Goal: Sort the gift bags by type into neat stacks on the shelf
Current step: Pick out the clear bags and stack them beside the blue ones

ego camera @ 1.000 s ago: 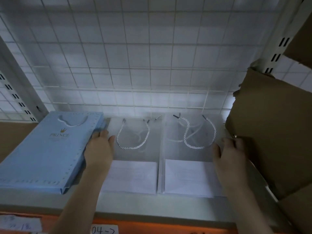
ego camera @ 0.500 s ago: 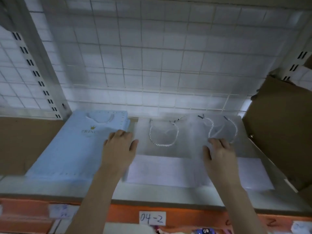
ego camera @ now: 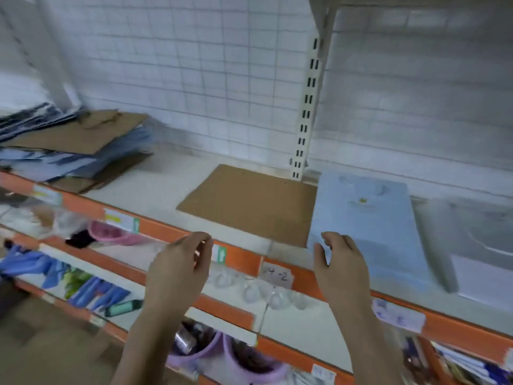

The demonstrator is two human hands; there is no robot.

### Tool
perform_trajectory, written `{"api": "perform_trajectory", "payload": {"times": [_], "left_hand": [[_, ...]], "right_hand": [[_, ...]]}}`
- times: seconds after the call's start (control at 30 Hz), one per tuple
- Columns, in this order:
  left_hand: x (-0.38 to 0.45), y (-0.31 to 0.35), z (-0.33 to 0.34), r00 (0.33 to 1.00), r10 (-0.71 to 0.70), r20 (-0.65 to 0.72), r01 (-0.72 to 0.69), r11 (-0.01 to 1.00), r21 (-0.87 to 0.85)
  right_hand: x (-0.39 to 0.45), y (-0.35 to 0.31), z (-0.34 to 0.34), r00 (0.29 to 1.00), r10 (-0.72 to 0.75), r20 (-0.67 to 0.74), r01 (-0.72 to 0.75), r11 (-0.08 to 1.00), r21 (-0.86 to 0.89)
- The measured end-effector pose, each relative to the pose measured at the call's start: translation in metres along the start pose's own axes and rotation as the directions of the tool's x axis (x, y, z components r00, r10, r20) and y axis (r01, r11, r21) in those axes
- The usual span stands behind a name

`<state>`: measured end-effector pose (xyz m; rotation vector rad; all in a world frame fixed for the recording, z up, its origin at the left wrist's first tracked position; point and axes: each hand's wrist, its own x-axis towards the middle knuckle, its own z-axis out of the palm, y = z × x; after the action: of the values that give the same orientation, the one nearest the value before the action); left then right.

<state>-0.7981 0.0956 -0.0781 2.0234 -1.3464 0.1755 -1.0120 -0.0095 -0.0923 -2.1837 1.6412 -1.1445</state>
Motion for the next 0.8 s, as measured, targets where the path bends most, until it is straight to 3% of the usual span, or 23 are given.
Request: {"api": "perform_trajectory", "payload": {"times": [0.27, 0.67, 0.8], "left_hand": [[0.022, -0.126, -0.058, 0.952, -0.278, -0.125, 0.288, 0.956, 0.064], [0.146, -0.265, -0.11, 0.947, -0.214, -0.238, 0.255, 0.954, 0.157], [0.163, -0.306, -0.121, 0.931, -0.276, -0.237, 0.313, 0.94, 0.136]], "right_hand": [[0.014, -0.121, 0.105, 0.965, -0.206, 0.16, 0.194, 0.977, 0.086], [0.097, -0.28, 0.242, 0.926, -0.36, 0.116, 0.319, 0.909, 0.269], [0.11, -0.333, 0.271, 0.882, -0.465, 0.08, 0.424, 0.856, 0.297]]}}
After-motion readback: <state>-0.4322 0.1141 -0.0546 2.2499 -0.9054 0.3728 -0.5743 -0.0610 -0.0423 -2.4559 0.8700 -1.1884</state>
